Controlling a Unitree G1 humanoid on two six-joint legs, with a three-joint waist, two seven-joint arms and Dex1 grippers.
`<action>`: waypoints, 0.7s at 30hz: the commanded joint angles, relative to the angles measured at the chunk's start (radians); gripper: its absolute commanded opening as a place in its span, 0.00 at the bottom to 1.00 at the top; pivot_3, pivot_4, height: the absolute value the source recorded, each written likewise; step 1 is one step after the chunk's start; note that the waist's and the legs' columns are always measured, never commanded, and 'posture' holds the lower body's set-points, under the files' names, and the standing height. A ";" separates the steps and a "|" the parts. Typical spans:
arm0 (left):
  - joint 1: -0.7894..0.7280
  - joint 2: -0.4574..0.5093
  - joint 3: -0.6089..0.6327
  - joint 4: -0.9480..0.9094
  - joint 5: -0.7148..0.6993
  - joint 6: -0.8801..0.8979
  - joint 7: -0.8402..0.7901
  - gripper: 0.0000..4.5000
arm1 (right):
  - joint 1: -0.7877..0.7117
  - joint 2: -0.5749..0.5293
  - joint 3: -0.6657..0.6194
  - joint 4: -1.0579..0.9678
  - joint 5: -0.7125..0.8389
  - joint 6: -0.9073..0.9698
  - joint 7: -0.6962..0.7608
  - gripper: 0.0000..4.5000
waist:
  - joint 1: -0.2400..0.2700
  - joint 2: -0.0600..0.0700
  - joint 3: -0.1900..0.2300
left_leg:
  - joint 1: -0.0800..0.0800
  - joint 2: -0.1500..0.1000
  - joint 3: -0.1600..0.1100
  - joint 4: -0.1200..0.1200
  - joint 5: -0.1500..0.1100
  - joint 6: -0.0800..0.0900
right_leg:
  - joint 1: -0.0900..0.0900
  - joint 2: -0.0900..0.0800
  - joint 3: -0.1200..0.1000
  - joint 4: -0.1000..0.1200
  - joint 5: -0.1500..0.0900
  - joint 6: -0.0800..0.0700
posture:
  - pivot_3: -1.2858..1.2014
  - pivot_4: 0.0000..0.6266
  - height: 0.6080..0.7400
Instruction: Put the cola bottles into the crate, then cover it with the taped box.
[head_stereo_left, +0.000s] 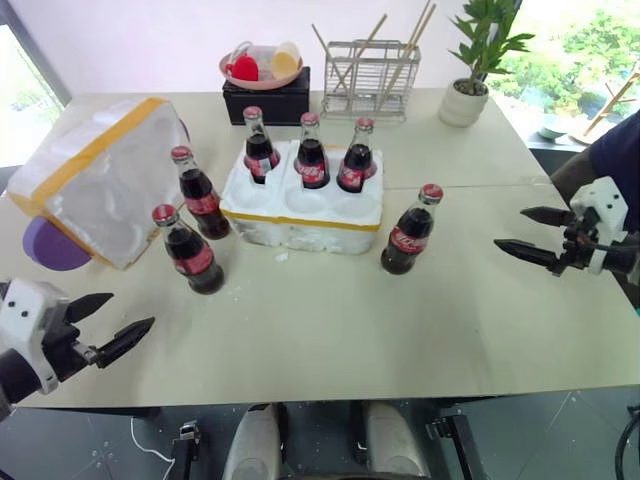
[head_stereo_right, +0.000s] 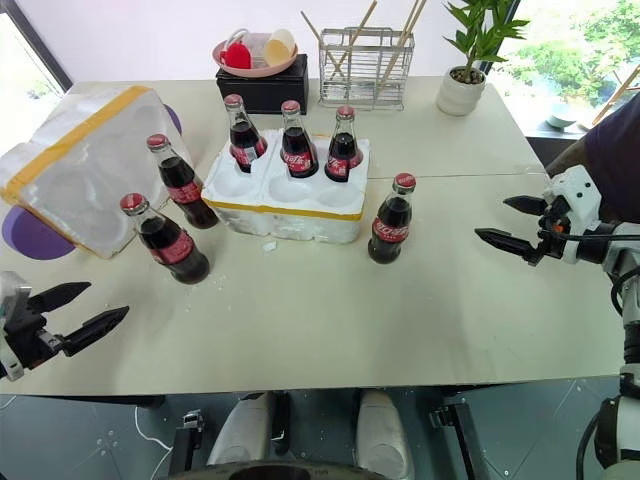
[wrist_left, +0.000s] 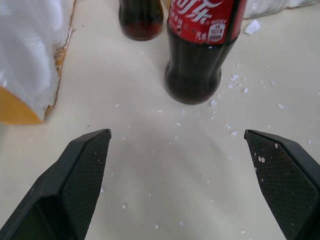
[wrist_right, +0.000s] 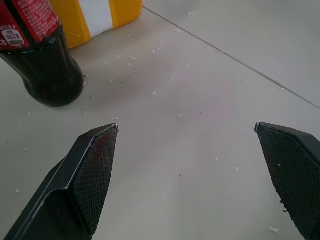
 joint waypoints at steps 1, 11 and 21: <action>-0.015 0.016 0.004 0.007 0.019 -0.013 -0.001 0.99 | 0.014 -0.022 -0.049 -0.050 0.025 -0.002 -0.007 1.00 | 0.000 0.000 0.000 | 0.000 0.000 0.000 0.000 0.000 0.000 | 0.000 0.000 0.000 0.000 0.000 0.000 | 0.52 0.24 1.00; -0.212 -0.005 -0.037 0.067 -0.046 0.032 0.061 0.99 | 0.058 -0.044 -0.093 -0.082 0.034 0.014 -0.019 1.00 | 0.003 0.000 0.000 | 0.000 0.000 0.000 0.000 0.000 0.000 | 0.001 0.000 0.000 0.000 0.000 0.000 | 0.52 0.24 1.00; -0.293 0.029 -0.091 0.079 -0.075 0.032 0.004 0.99 | -0.111 -0.195 -0.151 -0.243 0.223 0.286 0.058 1.00 | -0.002 0.005 0.003 | 0.001 0.000 0.000 0.000 0.000 0.000 | 0.000 0.001 0.000 0.002 0.000 0.000 | 0.52 0.24 1.00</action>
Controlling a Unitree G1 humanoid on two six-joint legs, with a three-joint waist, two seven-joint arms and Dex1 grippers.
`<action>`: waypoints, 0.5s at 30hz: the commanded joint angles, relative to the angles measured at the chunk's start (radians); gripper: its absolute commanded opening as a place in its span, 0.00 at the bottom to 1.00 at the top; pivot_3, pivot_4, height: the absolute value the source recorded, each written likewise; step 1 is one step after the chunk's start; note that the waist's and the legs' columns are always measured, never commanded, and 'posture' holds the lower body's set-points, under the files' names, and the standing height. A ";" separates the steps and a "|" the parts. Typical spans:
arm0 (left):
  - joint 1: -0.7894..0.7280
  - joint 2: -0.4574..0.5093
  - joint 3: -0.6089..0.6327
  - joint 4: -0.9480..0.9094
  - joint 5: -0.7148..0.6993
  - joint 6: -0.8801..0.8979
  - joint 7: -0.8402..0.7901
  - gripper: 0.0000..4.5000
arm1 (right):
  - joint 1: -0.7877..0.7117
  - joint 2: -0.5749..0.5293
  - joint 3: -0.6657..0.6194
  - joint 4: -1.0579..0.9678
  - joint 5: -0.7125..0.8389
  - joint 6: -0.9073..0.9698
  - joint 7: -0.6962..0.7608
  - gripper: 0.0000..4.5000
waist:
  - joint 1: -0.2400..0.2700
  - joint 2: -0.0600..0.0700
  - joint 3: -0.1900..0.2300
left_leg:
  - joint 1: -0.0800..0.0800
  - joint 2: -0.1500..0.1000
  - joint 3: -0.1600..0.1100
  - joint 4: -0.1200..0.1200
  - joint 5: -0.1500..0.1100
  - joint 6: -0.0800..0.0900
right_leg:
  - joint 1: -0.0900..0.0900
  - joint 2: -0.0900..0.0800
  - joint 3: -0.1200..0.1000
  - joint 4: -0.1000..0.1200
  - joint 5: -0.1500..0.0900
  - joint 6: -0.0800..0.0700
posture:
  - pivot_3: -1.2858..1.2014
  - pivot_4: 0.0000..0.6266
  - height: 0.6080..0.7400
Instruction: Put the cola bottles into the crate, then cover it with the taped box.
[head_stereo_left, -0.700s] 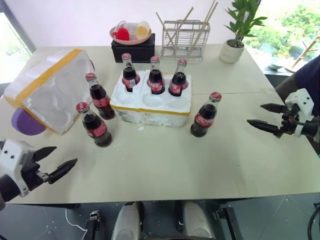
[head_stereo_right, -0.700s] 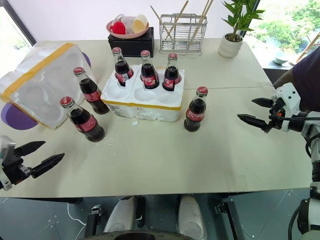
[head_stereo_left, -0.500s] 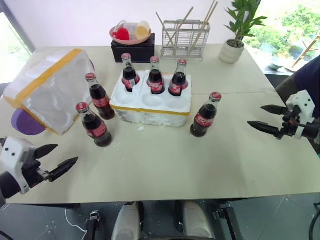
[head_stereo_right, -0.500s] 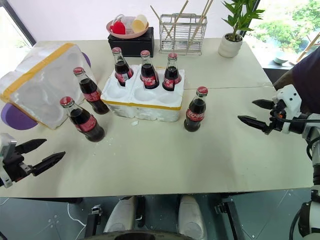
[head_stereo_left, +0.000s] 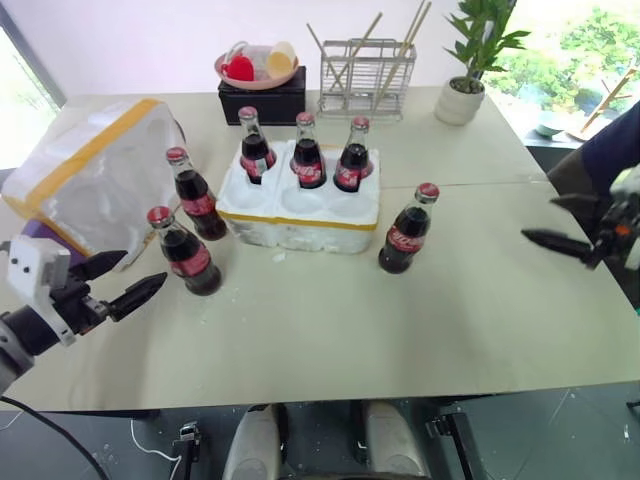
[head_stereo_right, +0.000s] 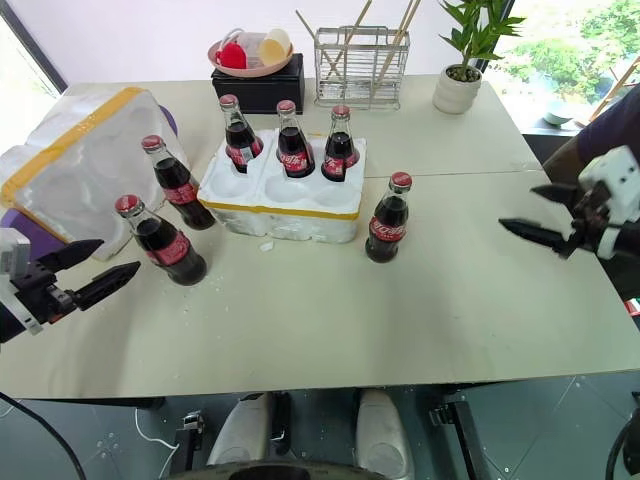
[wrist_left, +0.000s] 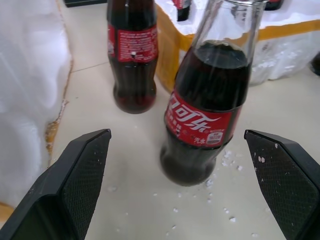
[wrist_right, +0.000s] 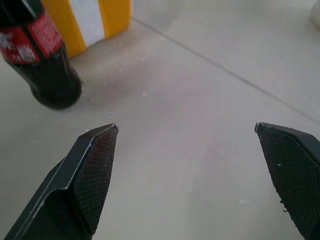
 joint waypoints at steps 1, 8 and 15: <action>-0.035 0.034 -0.017 0.005 -0.004 -0.015 -0.028 0.99 | -0.088 -0.068 -0.051 -0.147 0.135 0.136 0.052 1.00 | 0.002 0.000 0.000 | 0.000 0.000 0.000 0.000 0.000 0.000 | 0.000 0.000 0.000 0.000 0.000 0.000 | 0.52 0.24 1.00; -0.118 0.048 -0.130 0.080 0.093 -0.088 -0.042 0.99 | -0.232 -0.116 -0.052 -0.421 0.450 0.437 0.099 1.00 | 0.005 0.000 0.001 | -0.001 0.000 0.000 -0.001 0.000 0.000 | -0.001 -0.001 0.000 -0.001 0.000 0.000 | 0.52 0.24 1.00; -0.238 0.021 -0.254 0.163 0.146 -0.135 -0.048 0.99 | -0.356 -0.081 -0.049 -0.536 0.677 0.586 0.024 1.00 | 0.007 -0.001 0.001 | -0.002 0.000 0.000 -0.001 0.000 0.000 | -0.001 -0.001 0.000 -0.001 0.000 -0.001 | 0.52 0.24 1.00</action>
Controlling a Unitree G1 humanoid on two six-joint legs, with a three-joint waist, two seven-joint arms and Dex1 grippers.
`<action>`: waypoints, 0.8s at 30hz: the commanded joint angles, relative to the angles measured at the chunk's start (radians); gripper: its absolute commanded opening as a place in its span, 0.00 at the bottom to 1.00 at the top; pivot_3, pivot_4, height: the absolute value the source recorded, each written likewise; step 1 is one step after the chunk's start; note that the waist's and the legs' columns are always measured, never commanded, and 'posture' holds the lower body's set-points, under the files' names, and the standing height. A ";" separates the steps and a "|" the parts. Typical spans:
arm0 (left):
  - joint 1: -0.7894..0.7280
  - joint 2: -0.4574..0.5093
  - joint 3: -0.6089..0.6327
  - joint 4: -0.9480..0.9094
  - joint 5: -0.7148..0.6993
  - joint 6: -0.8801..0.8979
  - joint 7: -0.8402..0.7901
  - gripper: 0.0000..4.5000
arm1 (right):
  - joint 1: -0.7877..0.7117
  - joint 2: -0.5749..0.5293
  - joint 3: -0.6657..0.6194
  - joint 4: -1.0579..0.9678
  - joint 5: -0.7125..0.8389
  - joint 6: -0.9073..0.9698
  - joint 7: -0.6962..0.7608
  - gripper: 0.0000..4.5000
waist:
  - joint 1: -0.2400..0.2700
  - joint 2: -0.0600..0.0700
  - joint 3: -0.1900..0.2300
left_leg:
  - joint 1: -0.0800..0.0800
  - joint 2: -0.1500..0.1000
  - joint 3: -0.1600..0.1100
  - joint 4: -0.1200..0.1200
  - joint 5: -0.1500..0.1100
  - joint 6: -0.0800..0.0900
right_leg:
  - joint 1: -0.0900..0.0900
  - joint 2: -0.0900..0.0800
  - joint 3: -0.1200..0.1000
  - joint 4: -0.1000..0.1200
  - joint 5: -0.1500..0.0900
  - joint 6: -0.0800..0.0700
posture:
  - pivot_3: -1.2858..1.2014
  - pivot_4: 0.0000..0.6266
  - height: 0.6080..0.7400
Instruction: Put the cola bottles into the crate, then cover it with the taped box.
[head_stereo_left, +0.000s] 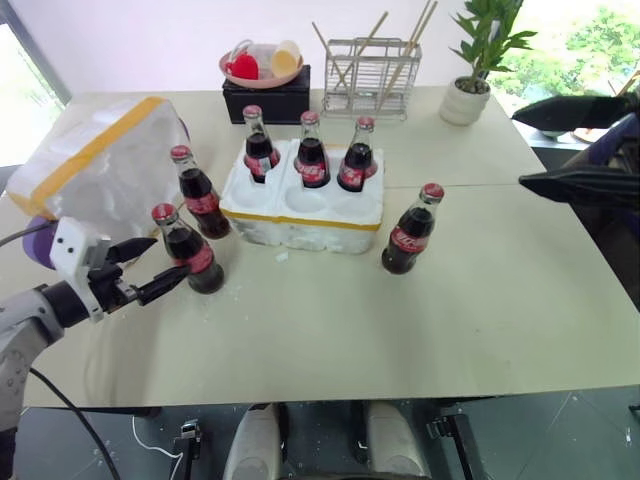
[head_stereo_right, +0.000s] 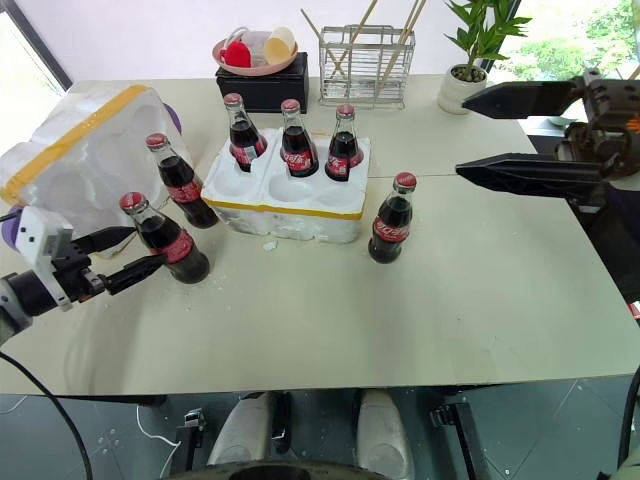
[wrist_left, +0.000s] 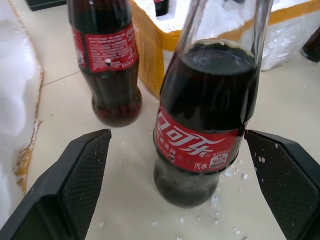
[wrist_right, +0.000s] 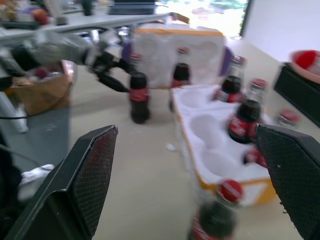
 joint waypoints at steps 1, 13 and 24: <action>-0.048 -0.011 -0.042 0.018 0.018 -0.035 -0.008 0.99 | -0.048 0.004 -0.028 -0.052 0.102 0.039 -0.038 1.00 | -0.001 0.000 0.000 | 0.000 0.000 0.000 0.000 0.000 0.000 | 0.000 0.000 0.000 0.000 0.000 0.000 | 0.52 0.24 1.00; -0.089 -0.026 -0.110 0.080 0.015 -0.010 -0.046 0.63 | -0.037 0.057 0.004 -0.094 0.109 0.013 -0.133 1.00 | -0.001 -0.001 0.000 | 0.000 0.000 0.000 0.000 0.000 0.000 | 0.000 0.000 0.000 0.001 0.000 0.000 | 0.52 0.24 1.00; -0.349 0.021 -0.144 -0.053 -0.284 0.269 -0.113 0.63 | -0.046 0.117 0.006 -0.080 0.124 0.017 -0.265 1.00 | 0.023 -0.003 0.002 | -0.002 0.000 -0.001 0.003 0.001 0.000 | -0.001 0.001 -0.001 0.003 0.001 0.000 | 0.52 0.24 1.00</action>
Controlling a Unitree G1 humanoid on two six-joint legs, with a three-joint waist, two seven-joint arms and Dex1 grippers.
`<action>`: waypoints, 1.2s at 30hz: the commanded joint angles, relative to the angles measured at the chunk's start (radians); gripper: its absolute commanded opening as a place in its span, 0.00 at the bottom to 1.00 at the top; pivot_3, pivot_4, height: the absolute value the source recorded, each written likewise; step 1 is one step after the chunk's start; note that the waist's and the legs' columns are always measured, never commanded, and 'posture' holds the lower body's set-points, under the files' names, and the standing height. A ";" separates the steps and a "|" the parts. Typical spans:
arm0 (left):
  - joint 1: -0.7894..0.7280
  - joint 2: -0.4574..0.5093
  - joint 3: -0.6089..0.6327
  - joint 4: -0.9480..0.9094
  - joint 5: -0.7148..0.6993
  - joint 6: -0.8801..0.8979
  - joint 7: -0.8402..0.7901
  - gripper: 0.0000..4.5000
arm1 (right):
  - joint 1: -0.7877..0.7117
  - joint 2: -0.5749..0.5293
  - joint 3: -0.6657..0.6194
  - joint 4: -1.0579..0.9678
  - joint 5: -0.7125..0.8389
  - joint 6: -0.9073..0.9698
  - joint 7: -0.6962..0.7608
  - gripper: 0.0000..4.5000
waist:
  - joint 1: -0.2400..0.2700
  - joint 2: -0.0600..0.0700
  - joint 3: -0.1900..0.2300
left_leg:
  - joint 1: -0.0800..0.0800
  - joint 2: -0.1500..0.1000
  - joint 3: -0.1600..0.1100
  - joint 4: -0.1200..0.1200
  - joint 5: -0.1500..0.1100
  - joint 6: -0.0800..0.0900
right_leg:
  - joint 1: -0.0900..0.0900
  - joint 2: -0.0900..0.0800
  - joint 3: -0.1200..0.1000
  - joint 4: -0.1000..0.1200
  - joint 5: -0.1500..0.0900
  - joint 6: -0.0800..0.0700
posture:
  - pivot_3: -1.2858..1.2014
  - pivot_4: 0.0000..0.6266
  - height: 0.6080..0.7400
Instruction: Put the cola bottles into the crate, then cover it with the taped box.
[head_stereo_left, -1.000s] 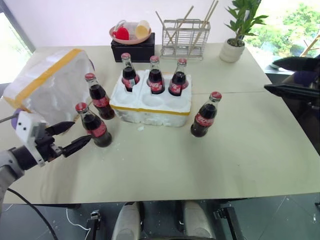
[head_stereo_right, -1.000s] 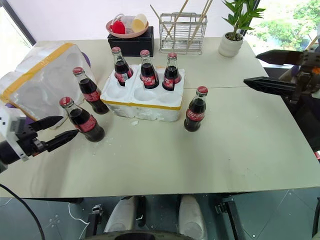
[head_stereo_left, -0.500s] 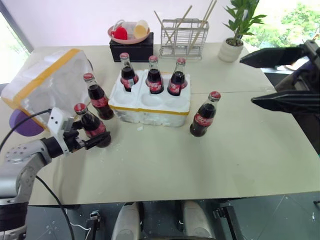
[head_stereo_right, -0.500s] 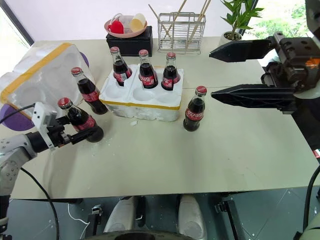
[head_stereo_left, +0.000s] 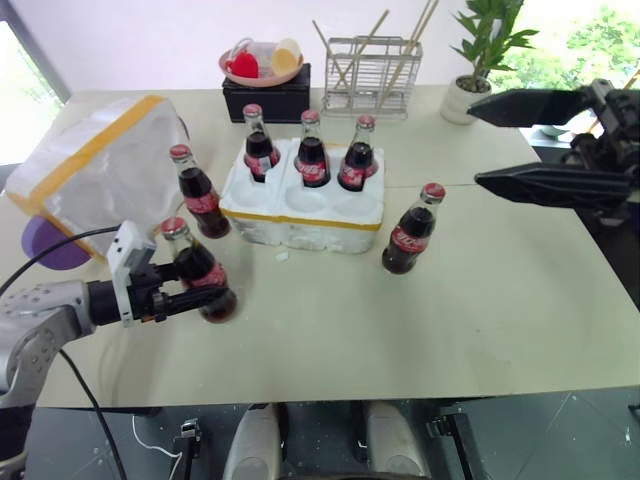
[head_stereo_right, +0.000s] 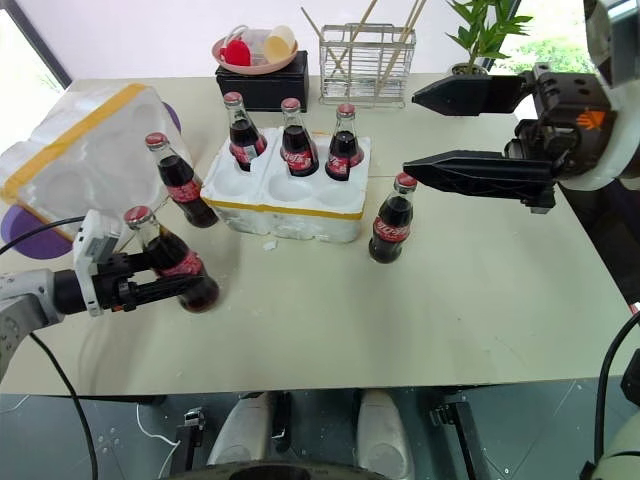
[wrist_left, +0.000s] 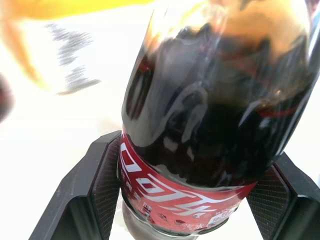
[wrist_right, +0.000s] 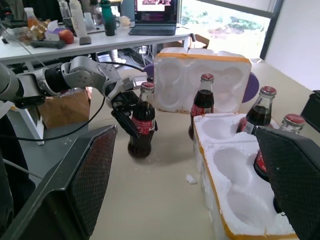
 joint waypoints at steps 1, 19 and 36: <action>-0.190 -0.048 -0.009 -0.019 -0.091 0.031 0.047 0.63 | -0.017 0.014 -0.032 -0.009 0.025 -0.006 -0.052 1.00 | 0.006 0.000 0.000 | 0.000 0.000 0.000 0.001 0.000 0.000 | 0.001 0.000 0.000 0.000 0.000 0.000 | 0.52 0.24 1.00; -0.719 -0.525 -0.295 0.560 0.359 -0.293 0.312 0.63 | 0.118 0.029 -0.118 -0.114 0.089 -0.003 -0.219 1.00 | 0.005 -0.003 0.002 | -0.001 -0.001 -0.002 0.006 0.000 0.002 | 0.003 0.002 0.000 0.001 0.004 0.007 | 0.52 0.24 1.00; -0.702 -0.427 -0.291 0.450 0.347 -0.162 0.198 0.63 | 0.128 0.037 -0.043 -0.089 -0.018 -0.071 -0.195 1.00 | 0.000 -0.003 0.002 | -0.002 0.000 -0.002 0.006 0.000 0.002 | 0.002 0.002 0.001 0.001 0.004 0.007 | 0.52 0.24 1.00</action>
